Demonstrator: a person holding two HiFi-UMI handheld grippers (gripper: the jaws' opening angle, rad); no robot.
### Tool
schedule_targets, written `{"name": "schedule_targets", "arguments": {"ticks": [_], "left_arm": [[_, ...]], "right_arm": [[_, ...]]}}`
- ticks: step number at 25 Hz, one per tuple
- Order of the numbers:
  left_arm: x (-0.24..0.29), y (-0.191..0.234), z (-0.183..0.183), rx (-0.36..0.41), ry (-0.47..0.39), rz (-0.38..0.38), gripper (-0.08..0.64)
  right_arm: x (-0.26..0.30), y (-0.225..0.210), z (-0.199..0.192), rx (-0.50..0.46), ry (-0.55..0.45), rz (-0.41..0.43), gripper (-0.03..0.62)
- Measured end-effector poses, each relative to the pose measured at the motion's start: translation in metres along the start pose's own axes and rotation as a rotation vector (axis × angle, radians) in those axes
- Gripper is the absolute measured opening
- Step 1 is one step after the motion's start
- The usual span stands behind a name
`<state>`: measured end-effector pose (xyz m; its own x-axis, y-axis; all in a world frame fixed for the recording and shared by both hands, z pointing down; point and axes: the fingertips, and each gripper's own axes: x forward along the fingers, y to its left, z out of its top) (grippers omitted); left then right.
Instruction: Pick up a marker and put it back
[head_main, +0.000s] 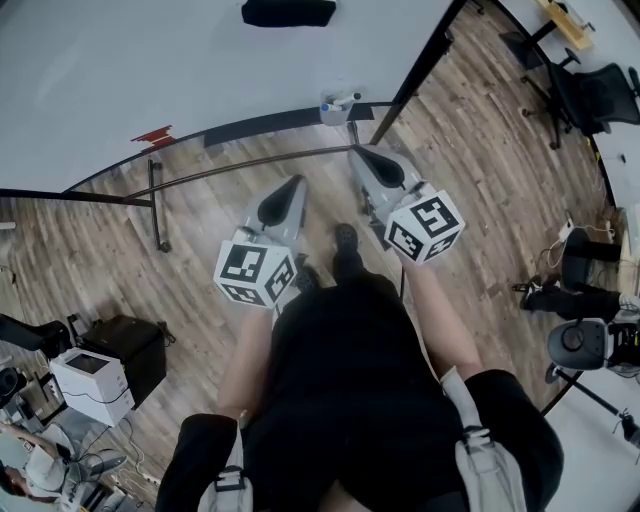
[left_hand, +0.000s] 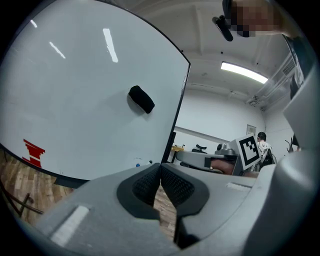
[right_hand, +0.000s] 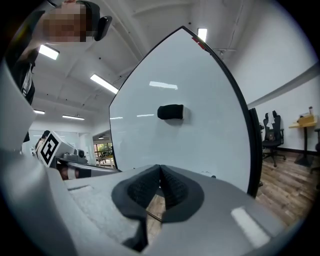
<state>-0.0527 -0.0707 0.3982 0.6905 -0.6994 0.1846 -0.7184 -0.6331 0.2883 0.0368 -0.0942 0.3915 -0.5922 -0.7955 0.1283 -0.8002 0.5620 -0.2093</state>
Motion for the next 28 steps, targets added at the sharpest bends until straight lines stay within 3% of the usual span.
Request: {"name": "schedule_targets", "arguments": {"ticks": [5,28], "left_arm": [[-0.009,-0.005,-0.003,0.004,0.004,-0.019,0.015],[-0.031,-0.027,-0.009,0.032,0.013,-0.061,0.015]], "right_arm": [[-0.012,0.020,-0.004,-0.047,0.017,-0.036,0.002],[-0.045,0.054,-0.007,-0.044,0.019,-0.077,0.002]]}}
